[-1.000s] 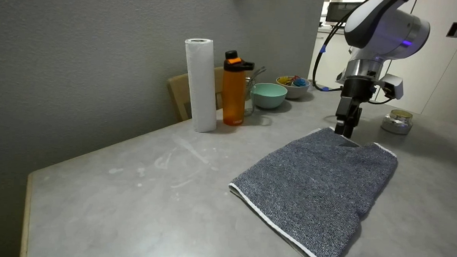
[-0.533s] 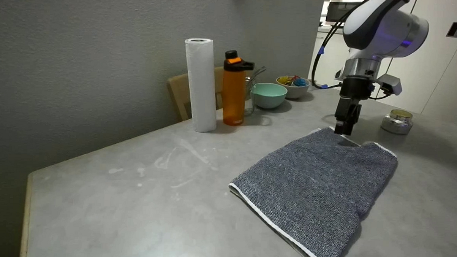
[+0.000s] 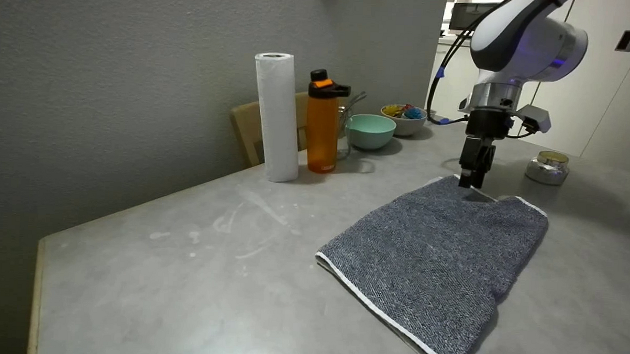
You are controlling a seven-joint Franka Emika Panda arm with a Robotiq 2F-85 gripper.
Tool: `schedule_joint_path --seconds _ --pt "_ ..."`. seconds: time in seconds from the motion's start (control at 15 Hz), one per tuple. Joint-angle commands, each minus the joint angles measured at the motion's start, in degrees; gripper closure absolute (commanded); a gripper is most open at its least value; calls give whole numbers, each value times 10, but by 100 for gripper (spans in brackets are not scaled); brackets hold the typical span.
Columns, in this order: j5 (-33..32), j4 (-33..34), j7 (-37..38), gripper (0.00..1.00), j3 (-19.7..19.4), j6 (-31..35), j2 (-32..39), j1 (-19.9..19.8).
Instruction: Fold the towel once
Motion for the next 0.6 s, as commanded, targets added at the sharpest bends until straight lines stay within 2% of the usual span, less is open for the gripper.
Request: schedule_joint_path --seconds 0.0,0.53 --pt "5 -9 -3 0 14 19 5 -14" --pt "28 2 -19 0 34 7 26 -28"
